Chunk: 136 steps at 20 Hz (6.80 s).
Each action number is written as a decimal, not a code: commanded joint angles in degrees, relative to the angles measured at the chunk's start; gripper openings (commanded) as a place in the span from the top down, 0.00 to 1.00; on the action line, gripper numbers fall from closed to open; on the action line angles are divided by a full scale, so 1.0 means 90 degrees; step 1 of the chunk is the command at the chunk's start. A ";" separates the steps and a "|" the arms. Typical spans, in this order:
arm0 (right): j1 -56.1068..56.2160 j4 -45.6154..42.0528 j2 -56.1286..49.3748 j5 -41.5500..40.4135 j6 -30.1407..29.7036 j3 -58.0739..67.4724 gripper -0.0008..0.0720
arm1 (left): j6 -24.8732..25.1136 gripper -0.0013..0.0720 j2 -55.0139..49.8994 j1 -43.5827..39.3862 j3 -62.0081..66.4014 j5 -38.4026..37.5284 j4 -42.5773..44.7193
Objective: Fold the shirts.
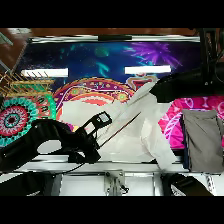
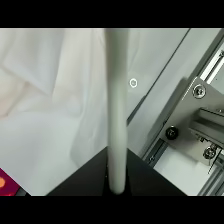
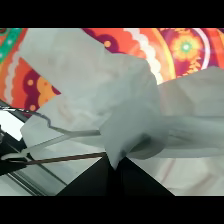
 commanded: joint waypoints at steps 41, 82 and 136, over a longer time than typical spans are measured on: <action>-0.2222 -0.0124 -0.2667 0.0636 -0.8728 0.1001 0.19 | 0.3558 0.93 -0.0287 0.2222 0.0376 -0.0294 0.0007; -0.1664 0.0121 -0.1530 0.1044 -0.6722 0.0792 0.92 | 0.1001 0.08 0.1183 0.5741 0.0204 0.0447 -0.0988; -0.1668 0.1299 -0.1506 0.0622 -0.5948 0.0789 0.92 | 0.2314 0.92 -0.1542 0.5236 0.1732 0.3939 -0.3436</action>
